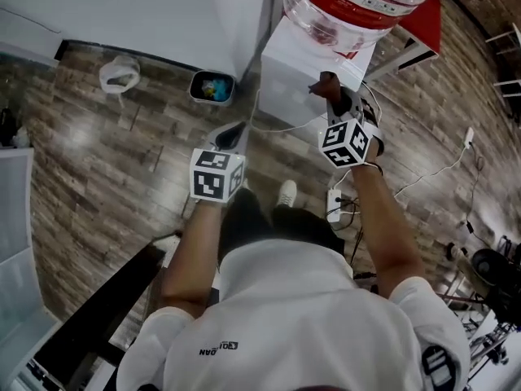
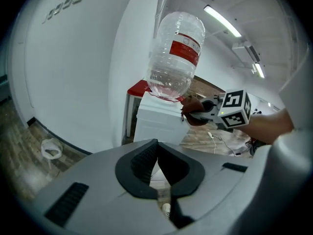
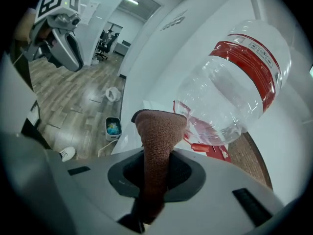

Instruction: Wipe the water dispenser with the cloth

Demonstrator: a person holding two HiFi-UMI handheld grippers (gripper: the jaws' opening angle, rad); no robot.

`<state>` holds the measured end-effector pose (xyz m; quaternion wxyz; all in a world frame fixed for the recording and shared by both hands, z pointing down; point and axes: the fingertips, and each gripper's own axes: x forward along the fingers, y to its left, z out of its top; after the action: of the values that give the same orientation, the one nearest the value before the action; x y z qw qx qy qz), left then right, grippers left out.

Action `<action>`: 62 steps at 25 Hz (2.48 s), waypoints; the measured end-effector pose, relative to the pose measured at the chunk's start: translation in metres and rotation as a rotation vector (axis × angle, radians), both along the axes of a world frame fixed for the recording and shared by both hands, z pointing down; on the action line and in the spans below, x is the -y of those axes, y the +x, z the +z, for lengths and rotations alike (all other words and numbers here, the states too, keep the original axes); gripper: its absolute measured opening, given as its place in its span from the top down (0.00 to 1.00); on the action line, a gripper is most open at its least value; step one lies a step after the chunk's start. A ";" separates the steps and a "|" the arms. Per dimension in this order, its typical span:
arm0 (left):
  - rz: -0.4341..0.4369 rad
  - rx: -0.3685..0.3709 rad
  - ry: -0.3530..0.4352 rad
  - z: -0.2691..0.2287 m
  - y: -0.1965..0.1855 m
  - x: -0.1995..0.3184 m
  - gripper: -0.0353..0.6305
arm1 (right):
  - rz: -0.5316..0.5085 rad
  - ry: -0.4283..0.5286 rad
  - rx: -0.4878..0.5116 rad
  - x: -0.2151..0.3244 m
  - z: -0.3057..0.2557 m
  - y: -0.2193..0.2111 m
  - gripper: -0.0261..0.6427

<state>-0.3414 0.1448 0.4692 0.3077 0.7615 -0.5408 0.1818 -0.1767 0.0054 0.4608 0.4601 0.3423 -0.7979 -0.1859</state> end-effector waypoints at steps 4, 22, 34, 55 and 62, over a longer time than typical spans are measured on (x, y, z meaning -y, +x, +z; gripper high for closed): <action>-0.009 -0.017 -0.016 0.037 0.006 -0.008 0.96 | -0.013 0.024 0.006 0.001 0.005 0.003 0.88; 0.129 -0.053 0.094 0.325 -0.002 0.055 0.96 | 0.002 0.444 -0.123 0.002 0.061 -0.006 0.88; 0.204 -0.090 0.110 0.418 0.021 0.067 0.96 | 0.052 0.425 -0.191 0.007 0.196 -0.006 0.88; 0.275 -0.096 0.094 0.451 0.040 0.050 0.96 | 0.037 0.104 -0.349 0.008 0.462 -0.018 0.88; 0.261 -0.095 0.095 0.451 0.033 0.048 0.96 | 0.018 0.008 -0.424 0.004 0.527 -0.012 0.88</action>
<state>-0.3088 0.0968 0.9204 0.2702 0.8469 -0.4299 0.1580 -0.1888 0.0018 0.9874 0.6179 0.3044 -0.6794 -0.2529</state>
